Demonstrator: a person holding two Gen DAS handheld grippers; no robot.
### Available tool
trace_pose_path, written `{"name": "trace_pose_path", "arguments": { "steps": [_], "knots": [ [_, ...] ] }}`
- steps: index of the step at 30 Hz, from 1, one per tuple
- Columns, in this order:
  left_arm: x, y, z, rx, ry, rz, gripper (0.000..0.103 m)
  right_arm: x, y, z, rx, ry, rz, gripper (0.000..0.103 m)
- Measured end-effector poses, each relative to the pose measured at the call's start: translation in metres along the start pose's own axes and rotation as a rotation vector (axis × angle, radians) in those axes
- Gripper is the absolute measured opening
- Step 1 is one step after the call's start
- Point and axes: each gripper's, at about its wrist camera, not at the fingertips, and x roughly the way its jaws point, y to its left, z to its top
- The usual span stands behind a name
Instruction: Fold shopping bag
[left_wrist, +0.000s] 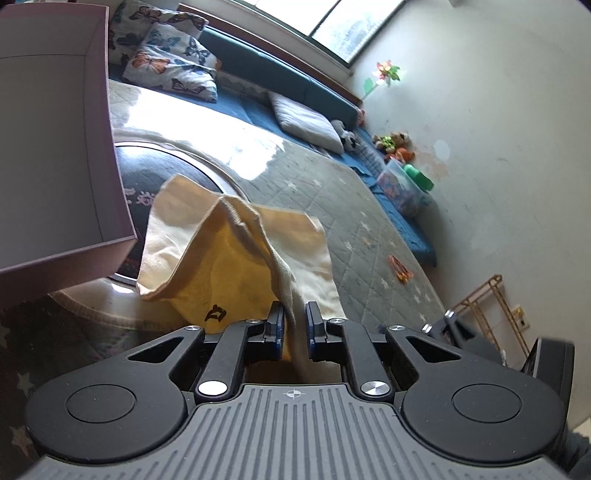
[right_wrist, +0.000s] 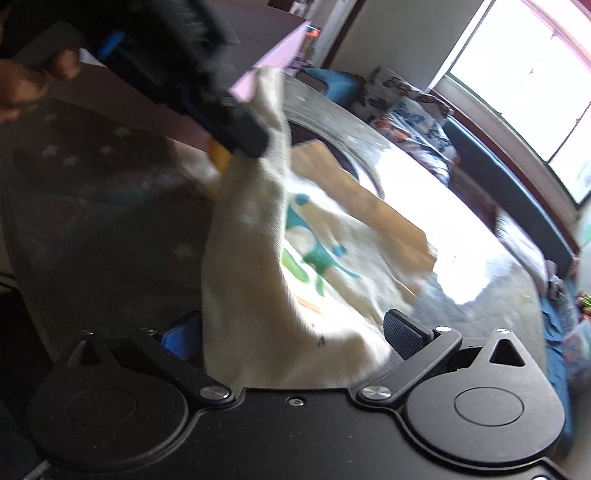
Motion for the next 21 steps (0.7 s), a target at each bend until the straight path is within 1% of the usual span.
{"name": "trace_pose_path", "arguments": {
  "steps": [5,9,12,14,15,16,17,20,21],
  "knots": [
    [0.004,-0.001,-0.013,0.032,0.053,-0.006,0.008,-0.008,-0.022,-0.007,0.056,0.006,-0.039,0.103],
    [0.008,0.001,-0.027,0.051,0.113,-0.007,0.008,-0.011,-0.035,-0.015,0.101,0.02,-0.042,0.103],
    [0.007,0.003,-0.033,0.072,0.129,0.012,0.008,-0.015,-0.042,-0.021,0.124,0.023,-0.076,0.103],
    [0.003,0.006,-0.031,0.079,0.11,0.033,0.008,-0.016,-0.047,-0.023,0.135,0.018,-0.091,0.103],
    [0.0,0.007,-0.028,0.081,0.094,0.042,0.008,-0.017,-0.048,-0.024,0.142,0.02,-0.085,0.103],
    [-0.004,0.008,-0.025,0.083,0.079,0.047,0.008,-0.019,-0.048,-0.026,0.155,0.018,-0.065,0.103],
    [-0.007,0.008,-0.022,0.087,0.063,0.049,0.008,-0.022,-0.05,-0.027,0.18,0.015,-0.025,0.103],
    [-0.024,0.003,-0.009,0.136,-0.018,0.075,0.008,-0.029,-0.055,-0.027,0.23,0.001,0.08,0.103],
    [-0.029,0.001,-0.006,0.146,-0.039,0.081,0.008,-0.032,-0.058,-0.026,0.245,-0.007,0.1,0.103]
  ]
}}
